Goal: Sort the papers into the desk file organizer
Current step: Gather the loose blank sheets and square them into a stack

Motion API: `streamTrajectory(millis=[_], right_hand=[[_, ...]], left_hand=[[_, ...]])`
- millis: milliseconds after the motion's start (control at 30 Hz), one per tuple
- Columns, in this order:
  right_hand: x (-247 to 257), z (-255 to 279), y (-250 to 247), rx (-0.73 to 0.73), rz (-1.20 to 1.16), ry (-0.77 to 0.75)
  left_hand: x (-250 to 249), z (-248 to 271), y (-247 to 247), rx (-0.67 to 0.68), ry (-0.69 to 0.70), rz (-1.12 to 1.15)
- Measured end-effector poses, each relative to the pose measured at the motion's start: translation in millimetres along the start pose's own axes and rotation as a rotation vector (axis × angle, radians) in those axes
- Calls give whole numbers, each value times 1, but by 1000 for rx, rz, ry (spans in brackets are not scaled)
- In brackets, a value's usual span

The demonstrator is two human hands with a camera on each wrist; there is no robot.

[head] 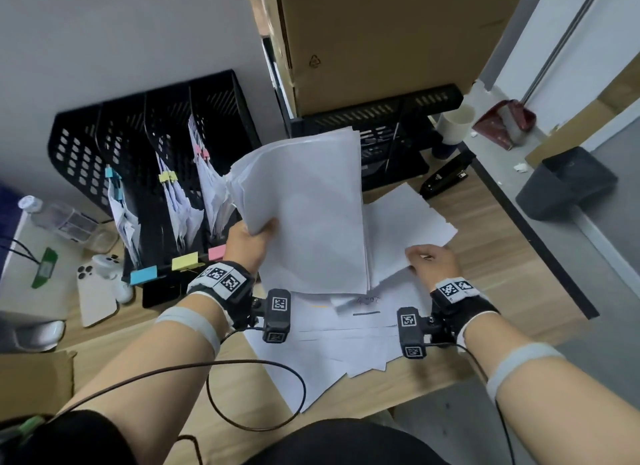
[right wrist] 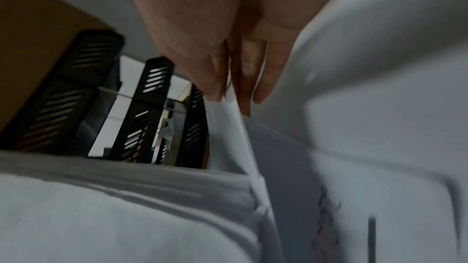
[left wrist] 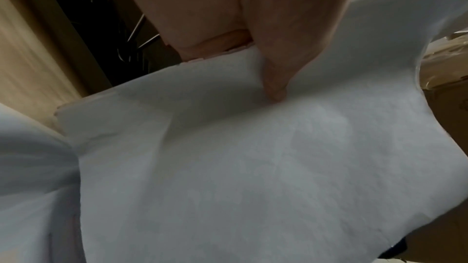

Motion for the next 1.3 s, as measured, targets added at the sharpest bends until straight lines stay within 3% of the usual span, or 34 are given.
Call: streamTrajectory(millis=[67,167,300,467,567,700,767,1000,1200,1300], right_hand=[[13,-6,-12,-43,185,-89],[25,-9,-16,44,479,-173],[31,-6,1,176,566,-296],[25,-3,26,282,589,-329],[16,-5,32,294,476,-231],[-12,-10,29,145,192,204],[-20,-3,33,192,173,356],[-26,13,49,313,368,447],[-23,22,58,307,481,465],[-18,25,66,329,387,423]], left_hand=[[-5,0,2,14,5,15],[-10,1,7,36,7,-4],[2,1,12,89,-62,-98],[34,2,19,186,-162,-163],[54,3,28,226,-225,-241],[74,9,46,308,-224,-430],[82,15,55,349,-185,-634],[99,34,67,361,-109,-923],[99,32,63,361,-105,-842],[99,32,59,366,-96,-781]])
Point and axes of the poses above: each hand's wrist, its own z-axis away from the middle knuckle, its own y-axis out of the palm, x = y × z, the point moved 4 cm from there along -z, towards the middle knuckle, and after that the axes turned 6 degrees about -x, right-handed, at the moved point
